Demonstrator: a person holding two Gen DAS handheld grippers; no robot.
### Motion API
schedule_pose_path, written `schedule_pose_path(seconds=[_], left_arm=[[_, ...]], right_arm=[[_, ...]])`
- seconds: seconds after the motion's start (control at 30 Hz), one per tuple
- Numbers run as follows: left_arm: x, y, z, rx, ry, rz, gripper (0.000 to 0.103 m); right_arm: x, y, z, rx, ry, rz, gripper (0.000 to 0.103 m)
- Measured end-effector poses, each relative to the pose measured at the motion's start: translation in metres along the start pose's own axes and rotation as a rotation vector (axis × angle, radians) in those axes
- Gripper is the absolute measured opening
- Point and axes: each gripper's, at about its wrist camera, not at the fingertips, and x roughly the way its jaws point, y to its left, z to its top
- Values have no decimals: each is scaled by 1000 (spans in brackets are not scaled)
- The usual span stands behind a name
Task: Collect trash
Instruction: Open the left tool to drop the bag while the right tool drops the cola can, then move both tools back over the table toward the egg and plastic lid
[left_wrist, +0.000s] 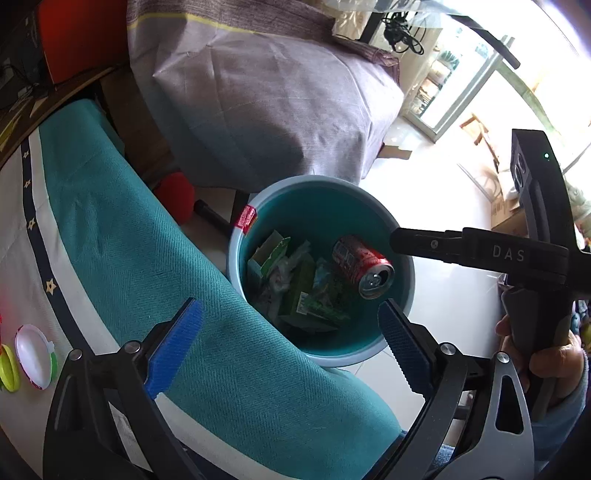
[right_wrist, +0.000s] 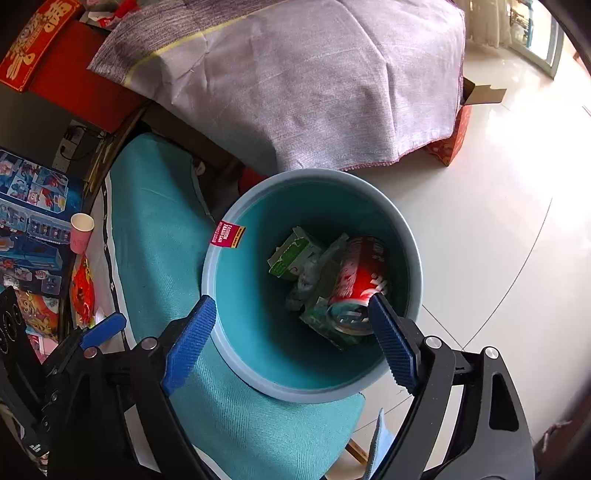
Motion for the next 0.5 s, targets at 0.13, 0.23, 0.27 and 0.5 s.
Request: schedule_pose_path(seconds=[0.13,0.23,0.27,0.5], left_arm=[[-2,5,-4,-9,-4,-6,96],[-6,9,-7,-16,-10,-11,96],[-7,10,-8,-20,-12,-13,96],[-16,20,-16,-38,-27,-26,96]], right_arm=[[3,0,-4,14,19,-13,84],[3,3,-6,22,24,-19,84],[2,4,-6,23,25,-21,84],[2,21,-12,0,36,-30,87]])
